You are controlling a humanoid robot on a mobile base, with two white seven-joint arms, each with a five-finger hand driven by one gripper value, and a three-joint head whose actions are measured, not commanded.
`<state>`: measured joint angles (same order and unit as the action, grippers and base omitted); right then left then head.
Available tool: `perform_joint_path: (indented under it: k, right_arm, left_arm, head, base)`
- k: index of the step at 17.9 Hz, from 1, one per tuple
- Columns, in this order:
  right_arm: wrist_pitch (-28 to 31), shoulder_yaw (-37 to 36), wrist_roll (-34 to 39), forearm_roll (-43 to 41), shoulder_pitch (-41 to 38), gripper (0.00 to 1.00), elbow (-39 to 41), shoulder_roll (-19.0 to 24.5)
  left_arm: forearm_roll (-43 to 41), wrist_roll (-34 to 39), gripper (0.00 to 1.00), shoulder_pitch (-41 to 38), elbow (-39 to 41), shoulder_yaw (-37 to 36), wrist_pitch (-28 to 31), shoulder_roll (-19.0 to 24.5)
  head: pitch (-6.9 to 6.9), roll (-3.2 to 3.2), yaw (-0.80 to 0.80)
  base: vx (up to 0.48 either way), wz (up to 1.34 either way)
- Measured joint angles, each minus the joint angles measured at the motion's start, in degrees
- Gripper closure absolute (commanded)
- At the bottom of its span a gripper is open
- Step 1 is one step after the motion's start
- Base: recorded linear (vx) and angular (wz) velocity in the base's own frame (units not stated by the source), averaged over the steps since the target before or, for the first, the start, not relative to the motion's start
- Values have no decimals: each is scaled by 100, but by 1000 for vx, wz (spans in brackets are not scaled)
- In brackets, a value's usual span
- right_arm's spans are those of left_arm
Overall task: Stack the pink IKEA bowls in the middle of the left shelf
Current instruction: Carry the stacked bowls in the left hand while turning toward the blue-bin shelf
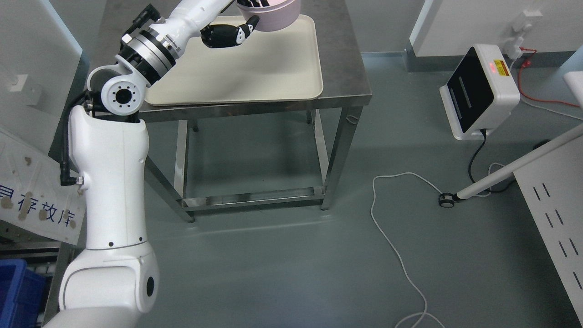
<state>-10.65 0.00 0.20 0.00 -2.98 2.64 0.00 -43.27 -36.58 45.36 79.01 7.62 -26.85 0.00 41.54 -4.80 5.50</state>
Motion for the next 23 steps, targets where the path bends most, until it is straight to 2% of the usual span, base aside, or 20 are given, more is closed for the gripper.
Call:
perform_joint_path:
  k: [8, 23]
  right_arm:
    - [0, 0, -2, 0, 0, 0, 0, 0]
    - [0, 0, -6, 0, -3, 0, 0, 0]
  left_arm:
    - [5, 18, 91, 2, 68, 252, -1, -1]
    - [34, 122, 90, 58, 127, 497, -25, -1]
  head:
    - [0, 0, 0]
    - [0, 0, 0]
  base:
    - [-331, 48]
    - [-444, 97]
